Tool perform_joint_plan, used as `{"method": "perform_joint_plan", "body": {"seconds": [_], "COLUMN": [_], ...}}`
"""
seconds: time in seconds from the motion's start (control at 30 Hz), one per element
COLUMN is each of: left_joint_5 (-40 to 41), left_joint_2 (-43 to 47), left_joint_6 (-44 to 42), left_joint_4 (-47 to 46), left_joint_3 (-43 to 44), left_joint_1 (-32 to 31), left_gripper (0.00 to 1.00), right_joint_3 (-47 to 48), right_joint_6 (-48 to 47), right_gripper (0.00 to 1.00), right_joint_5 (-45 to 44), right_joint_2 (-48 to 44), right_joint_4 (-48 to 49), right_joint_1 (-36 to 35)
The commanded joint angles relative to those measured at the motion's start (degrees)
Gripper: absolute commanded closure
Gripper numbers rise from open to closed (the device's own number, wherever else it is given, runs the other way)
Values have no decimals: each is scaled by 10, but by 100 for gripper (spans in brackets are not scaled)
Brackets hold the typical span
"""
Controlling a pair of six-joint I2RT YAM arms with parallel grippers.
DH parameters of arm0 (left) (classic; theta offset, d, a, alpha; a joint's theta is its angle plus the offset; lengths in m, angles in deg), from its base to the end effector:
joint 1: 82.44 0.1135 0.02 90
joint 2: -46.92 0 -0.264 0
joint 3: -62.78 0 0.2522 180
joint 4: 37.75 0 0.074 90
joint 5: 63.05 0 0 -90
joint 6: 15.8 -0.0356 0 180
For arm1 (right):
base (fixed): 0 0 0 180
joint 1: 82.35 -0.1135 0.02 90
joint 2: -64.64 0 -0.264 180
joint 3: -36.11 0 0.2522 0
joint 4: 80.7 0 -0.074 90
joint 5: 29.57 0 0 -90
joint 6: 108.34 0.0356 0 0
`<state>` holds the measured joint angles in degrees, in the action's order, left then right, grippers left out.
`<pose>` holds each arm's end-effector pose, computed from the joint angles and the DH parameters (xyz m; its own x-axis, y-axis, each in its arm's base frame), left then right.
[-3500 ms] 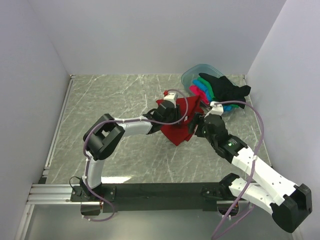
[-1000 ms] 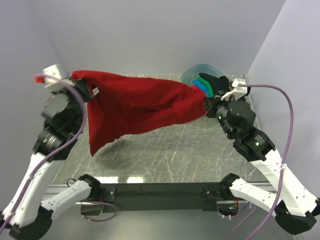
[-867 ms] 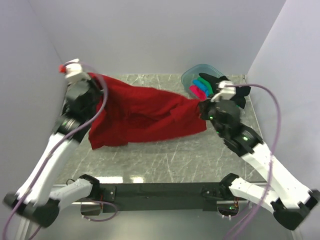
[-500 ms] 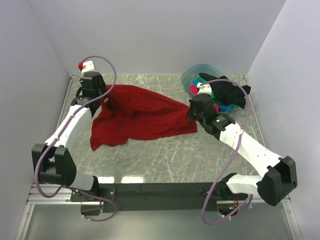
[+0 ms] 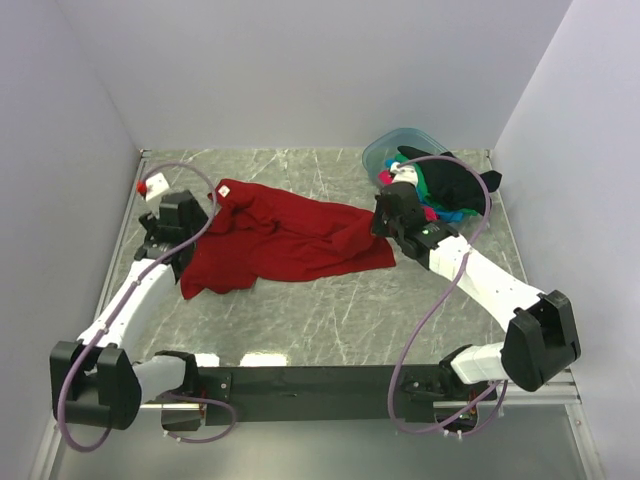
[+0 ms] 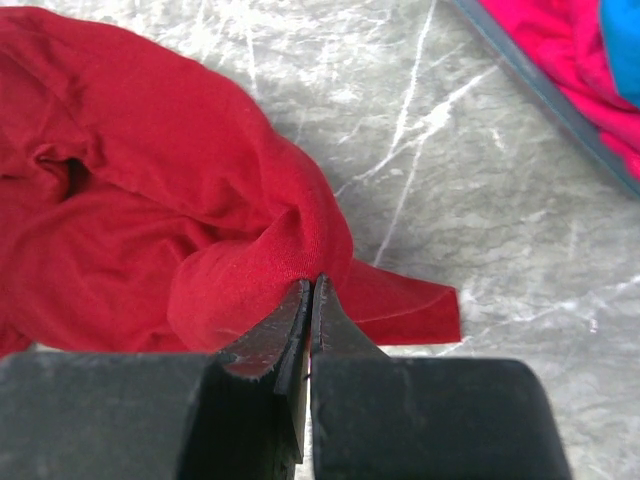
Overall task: Fold and stack the t-shirts
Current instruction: Locate the corner of the tshirt
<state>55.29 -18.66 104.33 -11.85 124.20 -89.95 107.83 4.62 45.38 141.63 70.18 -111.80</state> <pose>0.2536 -0.0164 0.2828 -0.2828 -0.4083 -0.8679 -0.5021 0.8340 -0.2288 0.2668 0.1400 0.2863 -0.5653 0.1134 -0.8170 -0.0735 0.9796 0.1869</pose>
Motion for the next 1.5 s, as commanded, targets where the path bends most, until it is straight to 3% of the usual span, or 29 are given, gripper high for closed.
{"method": "perform_joint_plan", "body": {"seconds": [0.0,0.2,0.63,0.9,1.0,1.37,1.4,1.47], "left_joint_5": [5,-46,-60,-63,-62,-74,-79,-96], "left_joint_2": [-6,5,20,38,26,3,0,-11], "left_joint_6": [58,106,242,265,266,249,244,236], "left_joint_4": [42,69,118,112,111,91,90,75], "left_joint_3": [-42,-77,-164,-199,-201,-201,-202,-204], "left_joint_1": [23,51,58,59,59,68,67,68], "left_gripper": [22,22,24,28,33,68,73,96], "right_joint_3": [8,-25,-60,-80,-87,-99,-100,-100], "right_joint_6": [10,16,21,20,22,21,21,21], "right_gripper": [100,100,100,100,100,100,100,100], "right_joint_5": [26,65,121,140,147,171,172,172], "right_joint_2": [2,-16,-40,-55,-62,-67,-66,-65], "right_joint_4": [41,63,89,95,100,107,107,107], "right_joint_1": [15,35,57,80,92,114,115,116]}}
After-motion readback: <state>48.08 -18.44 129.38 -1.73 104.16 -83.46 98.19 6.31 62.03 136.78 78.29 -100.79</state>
